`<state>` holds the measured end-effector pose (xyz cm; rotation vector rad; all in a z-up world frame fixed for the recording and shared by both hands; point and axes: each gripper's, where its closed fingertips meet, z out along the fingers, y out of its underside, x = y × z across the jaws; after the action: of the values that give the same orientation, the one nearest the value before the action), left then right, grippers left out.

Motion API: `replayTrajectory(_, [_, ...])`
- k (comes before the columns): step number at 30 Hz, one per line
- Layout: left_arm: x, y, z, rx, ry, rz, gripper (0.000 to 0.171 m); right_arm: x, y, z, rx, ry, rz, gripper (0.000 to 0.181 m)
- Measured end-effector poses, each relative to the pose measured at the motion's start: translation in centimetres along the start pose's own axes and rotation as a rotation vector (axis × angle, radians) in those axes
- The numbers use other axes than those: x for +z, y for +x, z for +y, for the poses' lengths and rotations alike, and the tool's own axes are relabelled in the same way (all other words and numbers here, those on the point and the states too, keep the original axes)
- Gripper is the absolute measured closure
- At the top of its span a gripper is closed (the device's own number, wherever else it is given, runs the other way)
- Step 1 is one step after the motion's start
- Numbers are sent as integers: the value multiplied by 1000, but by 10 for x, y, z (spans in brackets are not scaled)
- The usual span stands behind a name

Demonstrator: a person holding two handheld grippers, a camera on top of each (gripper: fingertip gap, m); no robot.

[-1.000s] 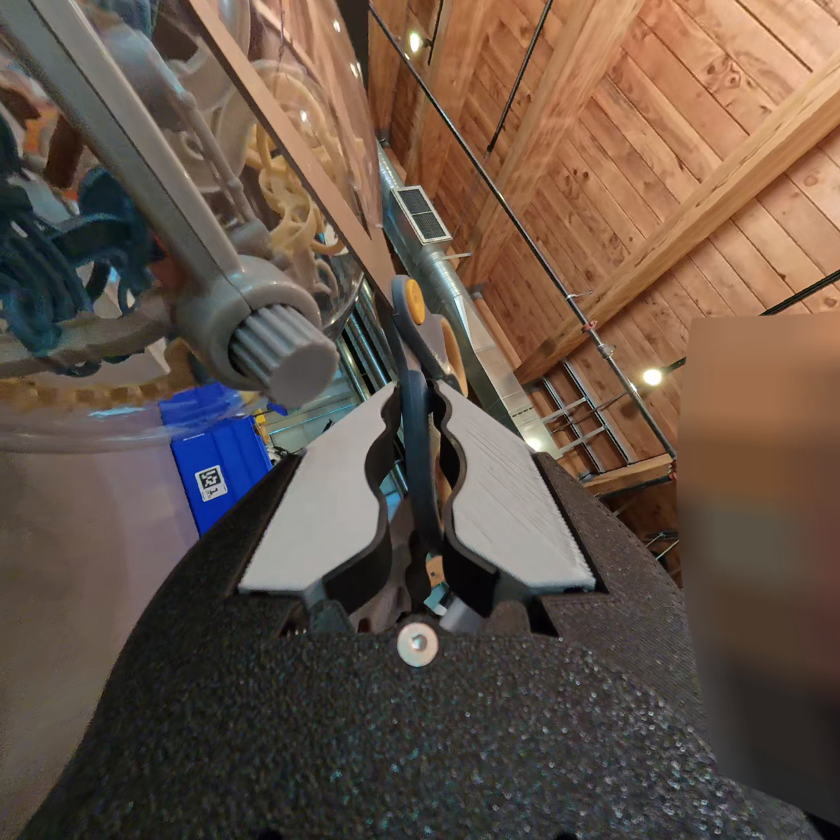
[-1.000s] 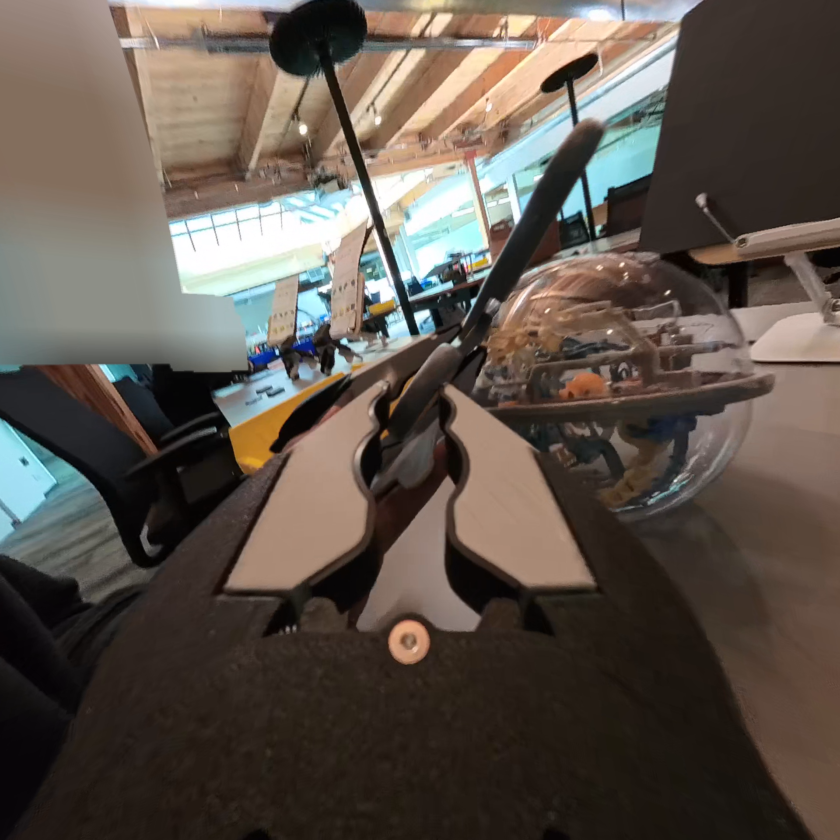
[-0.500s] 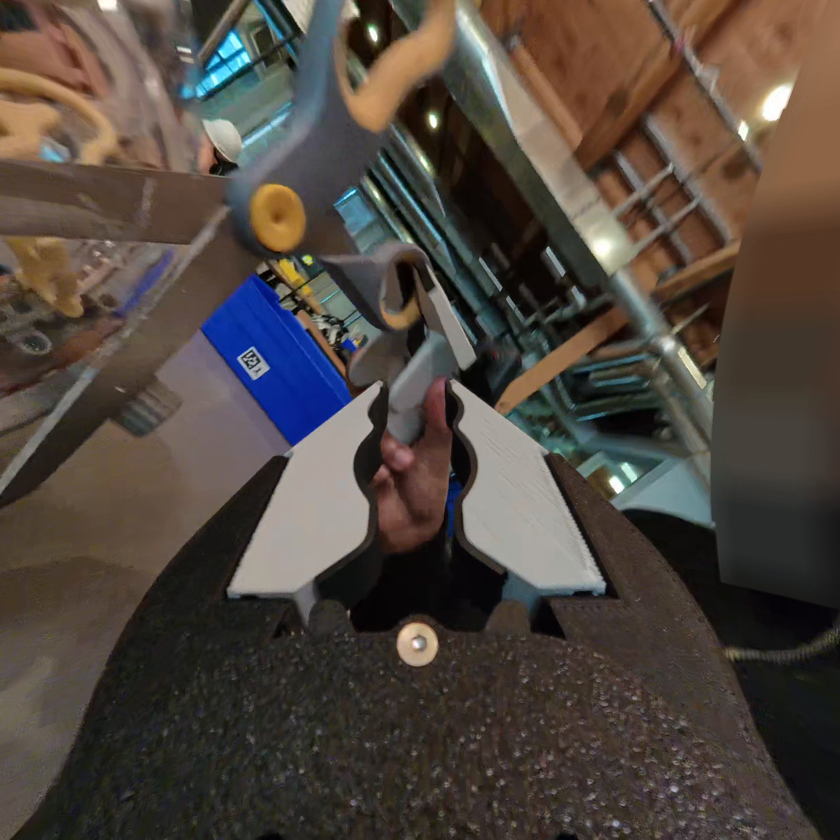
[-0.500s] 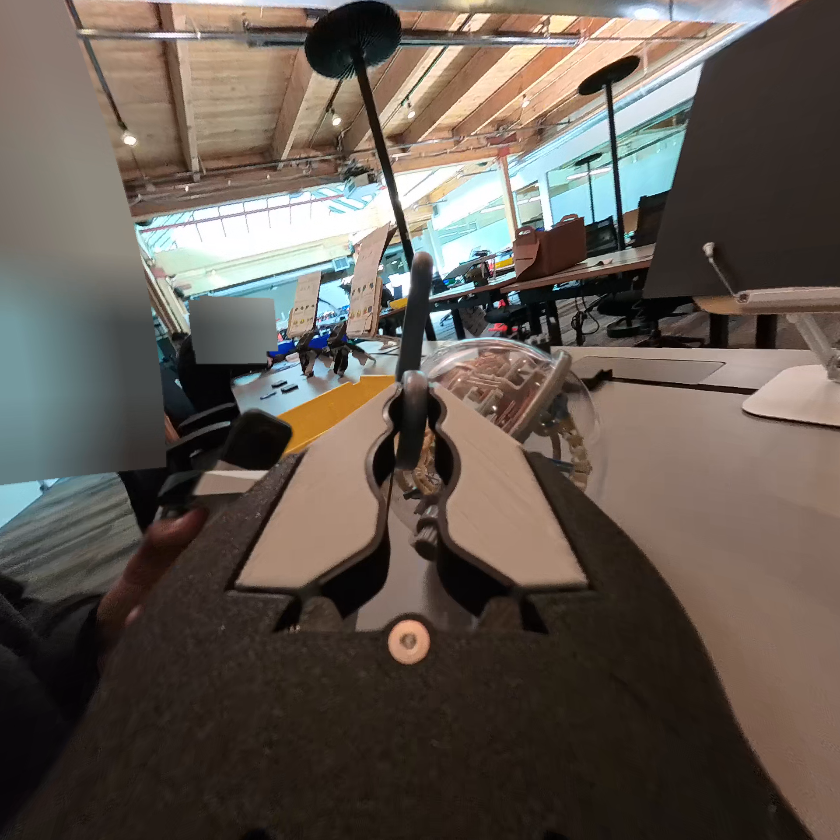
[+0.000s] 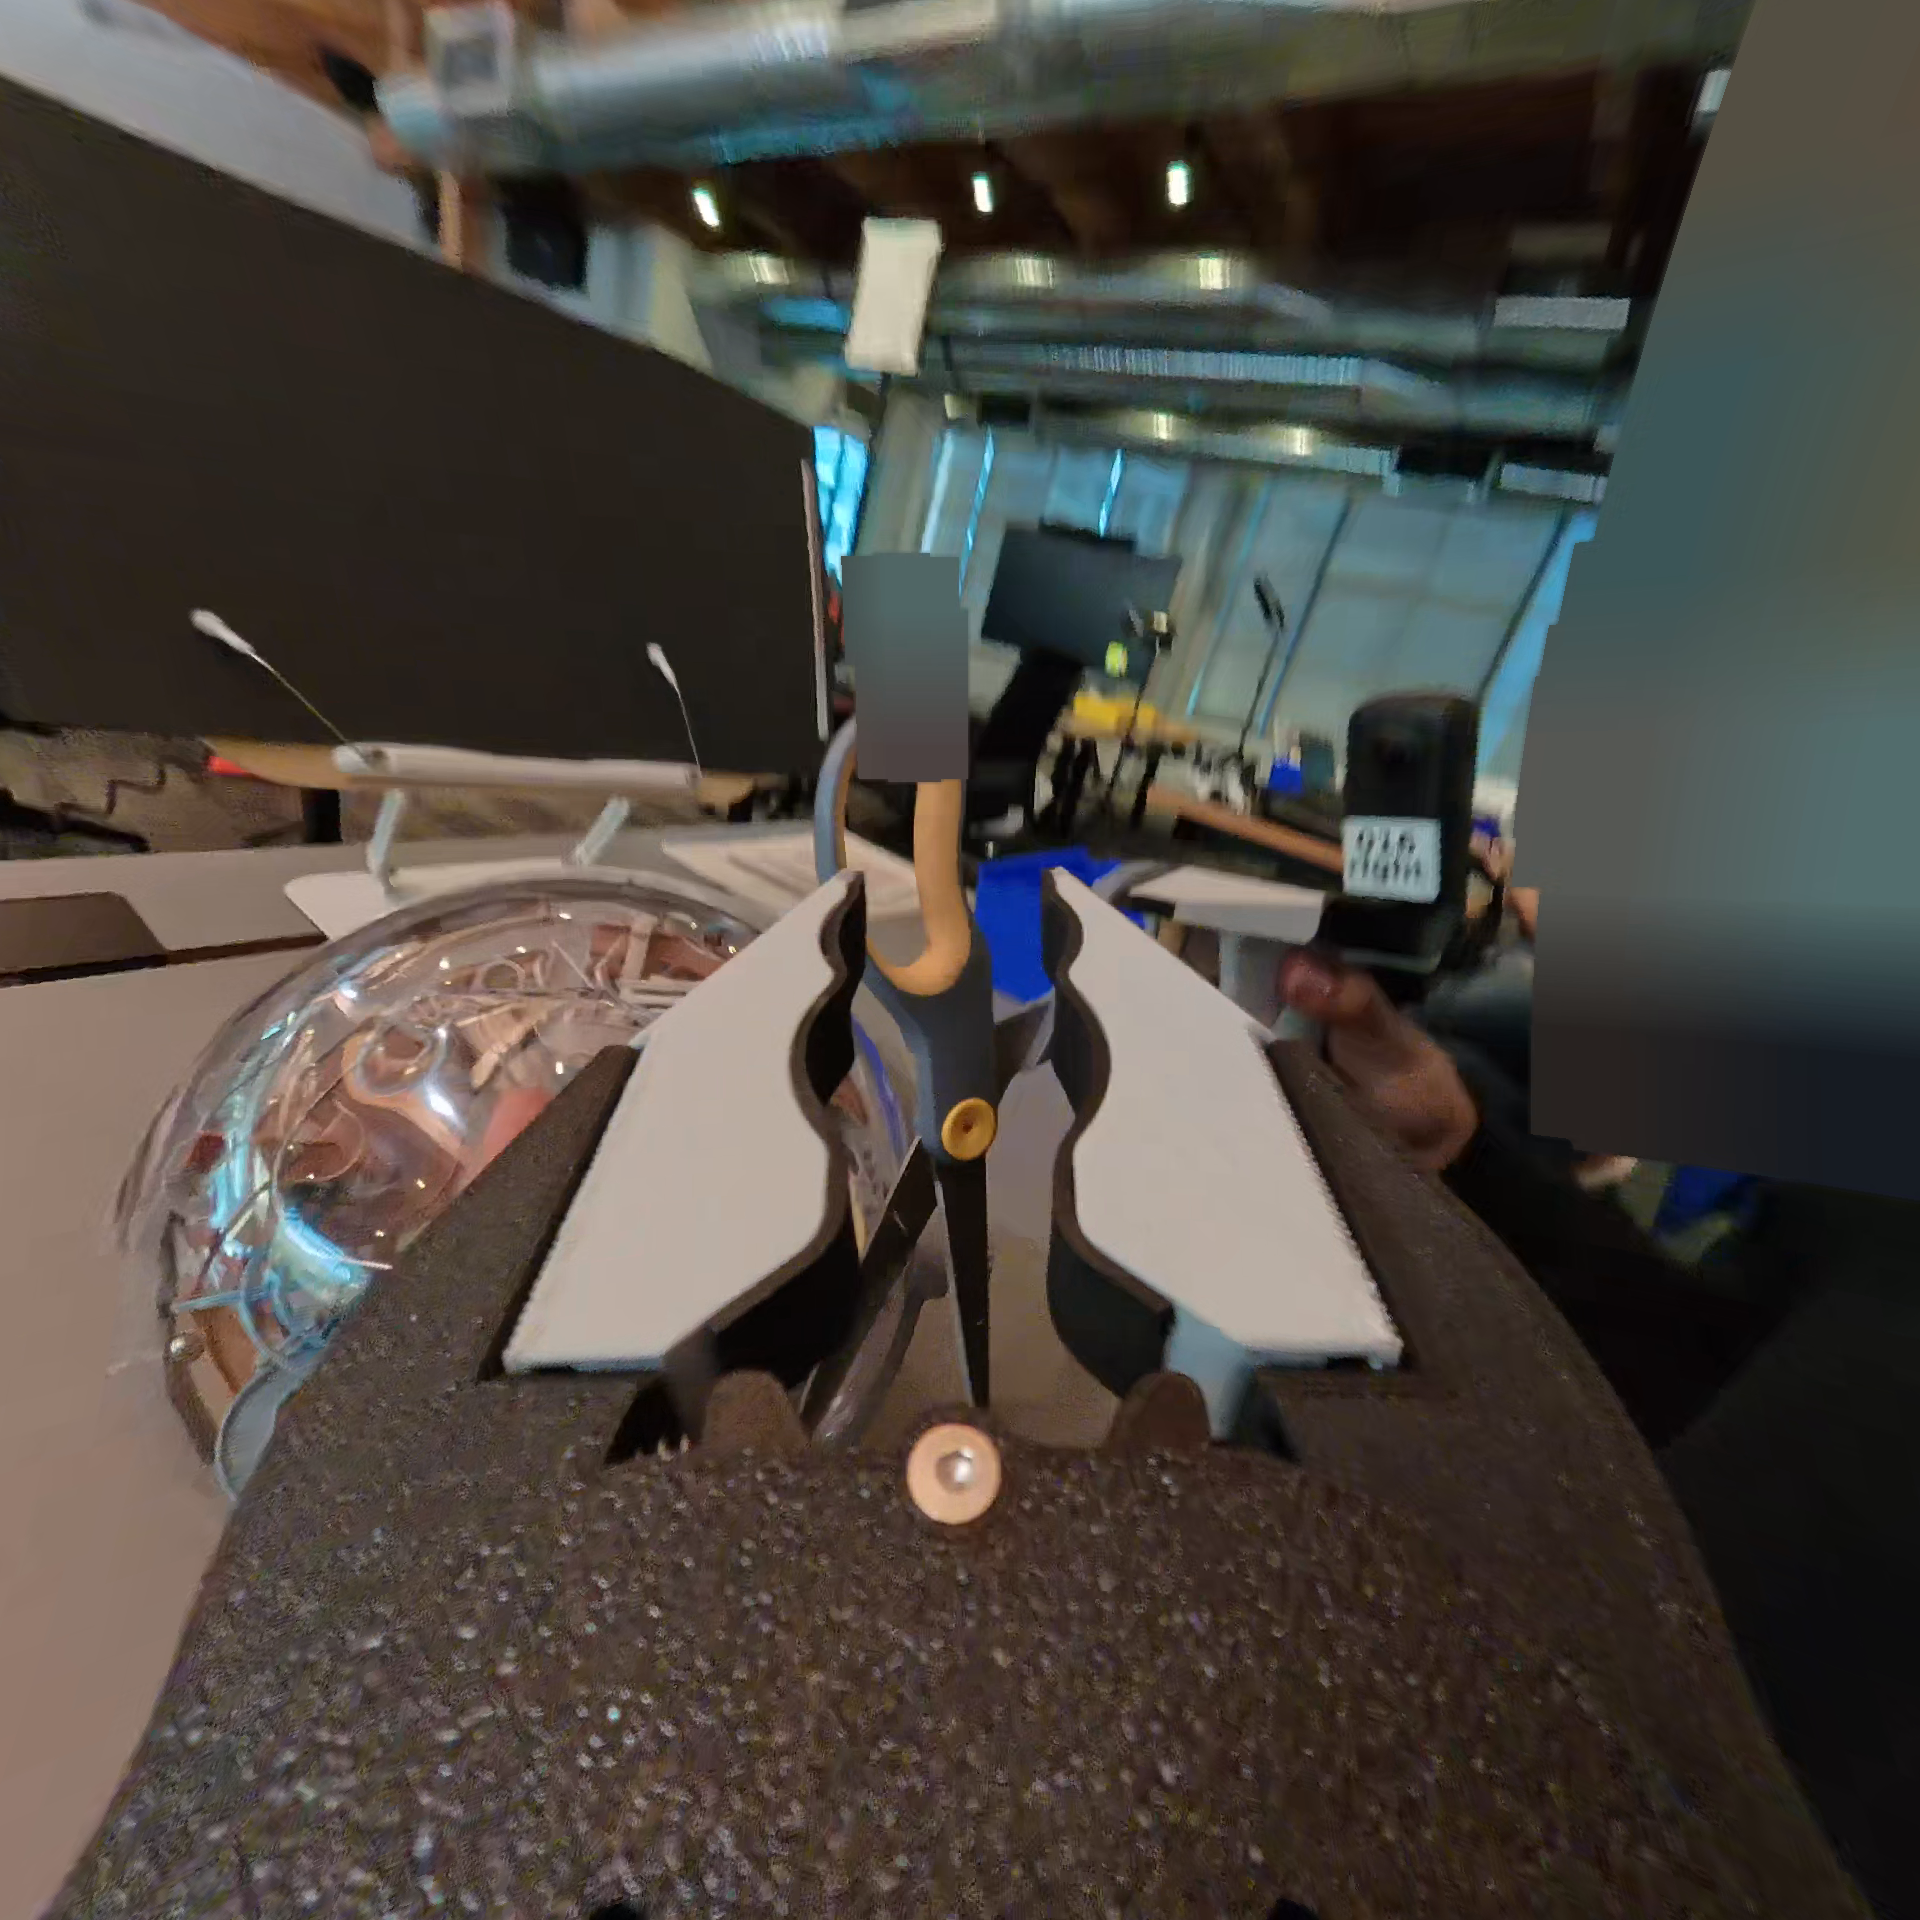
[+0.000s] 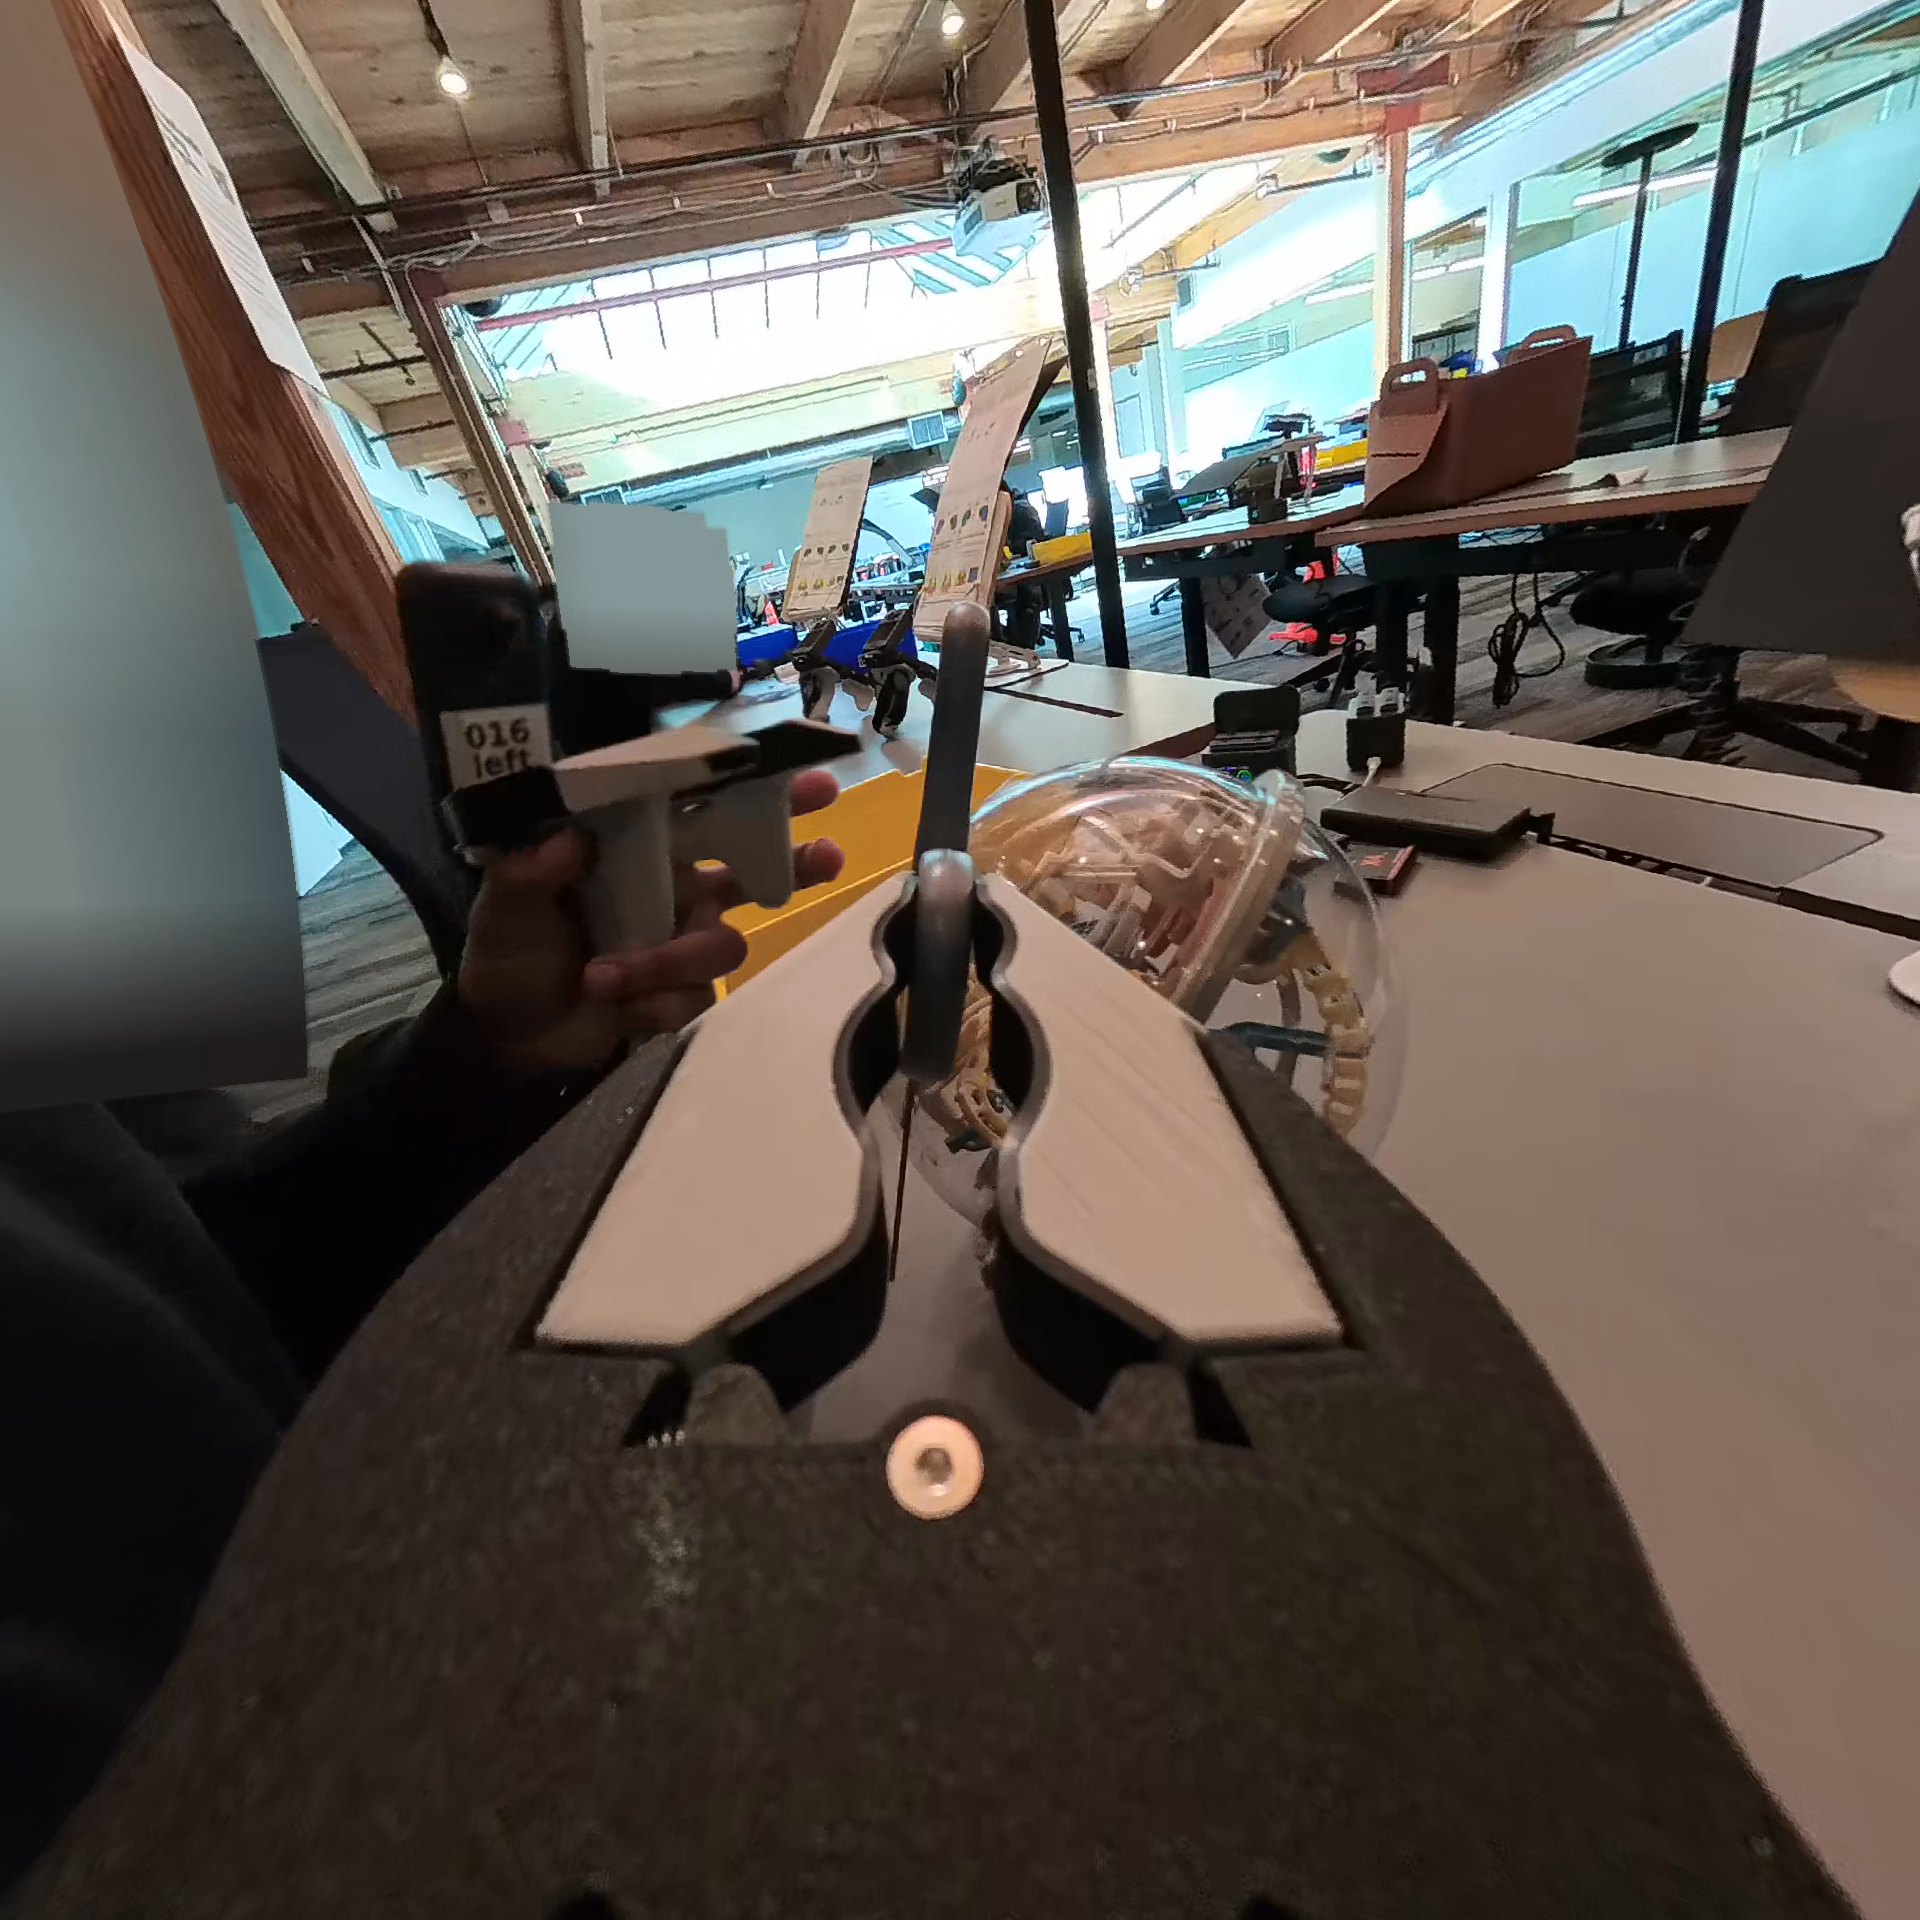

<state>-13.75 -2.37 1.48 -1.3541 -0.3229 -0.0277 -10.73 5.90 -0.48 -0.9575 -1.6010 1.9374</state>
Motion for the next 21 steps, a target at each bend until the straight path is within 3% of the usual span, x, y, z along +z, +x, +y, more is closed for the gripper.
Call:
replayTrajectory(2, [14, -6, 11, 38, -93, -20, 135, 0, 0, 0, -14, -8, -1, 175])
replayTrajectory(5, [23, -16, 0, 64, -47, -73, 134, -2, 0, 0, -17, -15, -23, 175])
replayTrajectory(8, [31, -13, -5, 79, -37, -24, 134, -6, 1, 1, 0, -14, -61, 175])
replayTrajectory(12, [45, -14, 19, 58, -203, 19, 133, -11, 3, 2, 15, -18, -89, 175])
replayTrajectory(16, [52, -9, 20, 23, -195, 61, 134, -16, 5, 3, 25, -18, -97, 175])
replayTrajectory(17, [53, -7, 21, 24, -202, 74, 139, -17, 7, 3, 32, -17, -95, 175])
replayTrajectory(19, [53, -7, 23, 44, -206, 62, 167, -18, 6, 3, 47, -14, -108, 175])
replayTrajectory(21, [51, -6, 24, 68, -216, 56, 166, -18, 5, 4, 51, -8, -115, 175])
